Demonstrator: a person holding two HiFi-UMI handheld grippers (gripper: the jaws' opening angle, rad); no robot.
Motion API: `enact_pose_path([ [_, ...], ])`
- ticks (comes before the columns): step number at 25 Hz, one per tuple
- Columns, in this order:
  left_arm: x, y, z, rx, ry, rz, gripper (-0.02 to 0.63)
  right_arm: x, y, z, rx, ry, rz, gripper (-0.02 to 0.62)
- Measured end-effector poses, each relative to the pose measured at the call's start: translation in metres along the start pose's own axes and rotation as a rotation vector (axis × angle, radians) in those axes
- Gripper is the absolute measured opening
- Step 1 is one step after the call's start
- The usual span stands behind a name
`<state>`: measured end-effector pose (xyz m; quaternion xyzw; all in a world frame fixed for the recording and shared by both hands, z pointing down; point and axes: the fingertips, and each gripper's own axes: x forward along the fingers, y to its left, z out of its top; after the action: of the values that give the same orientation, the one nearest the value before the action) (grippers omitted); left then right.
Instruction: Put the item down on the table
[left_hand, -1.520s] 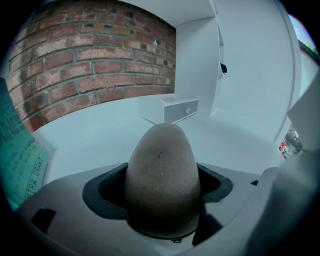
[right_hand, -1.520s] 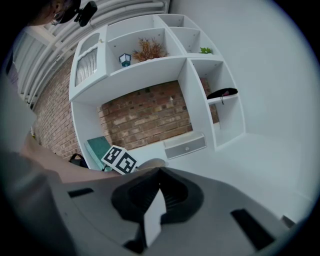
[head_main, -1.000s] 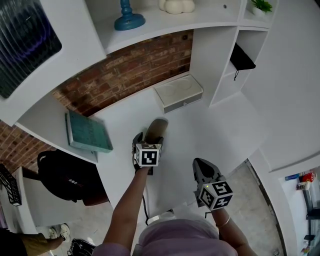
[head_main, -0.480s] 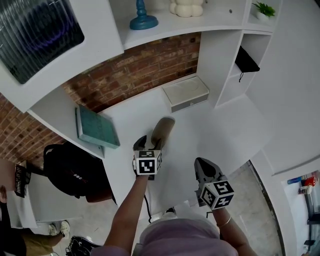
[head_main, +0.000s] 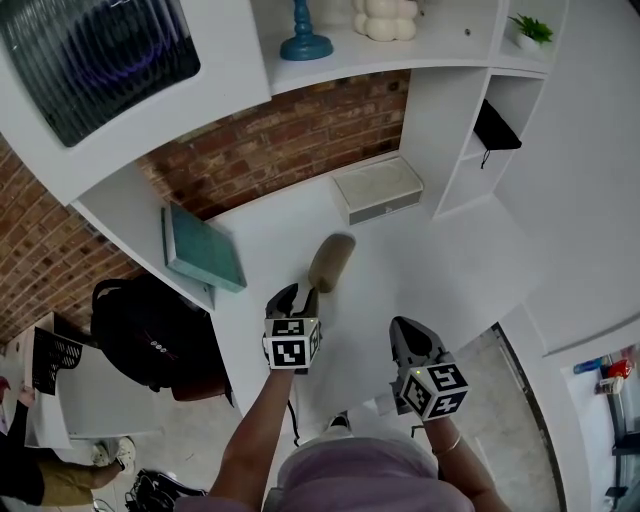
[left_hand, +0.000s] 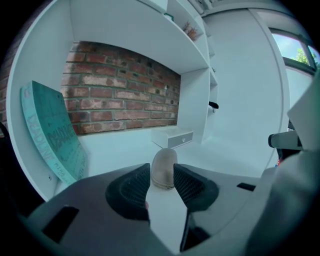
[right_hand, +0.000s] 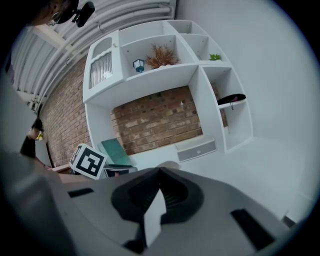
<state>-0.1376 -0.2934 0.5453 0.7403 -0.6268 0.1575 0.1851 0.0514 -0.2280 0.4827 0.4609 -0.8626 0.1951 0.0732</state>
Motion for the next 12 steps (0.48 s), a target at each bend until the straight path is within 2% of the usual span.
enact_pose_path([
  [12, -0.040, -0.015, 0.002, -0.025, -0.060, -0.035, 0.062, -0.010, 0.008, -0.001, -0.004, -0.013, -0.005, 0.002],
])
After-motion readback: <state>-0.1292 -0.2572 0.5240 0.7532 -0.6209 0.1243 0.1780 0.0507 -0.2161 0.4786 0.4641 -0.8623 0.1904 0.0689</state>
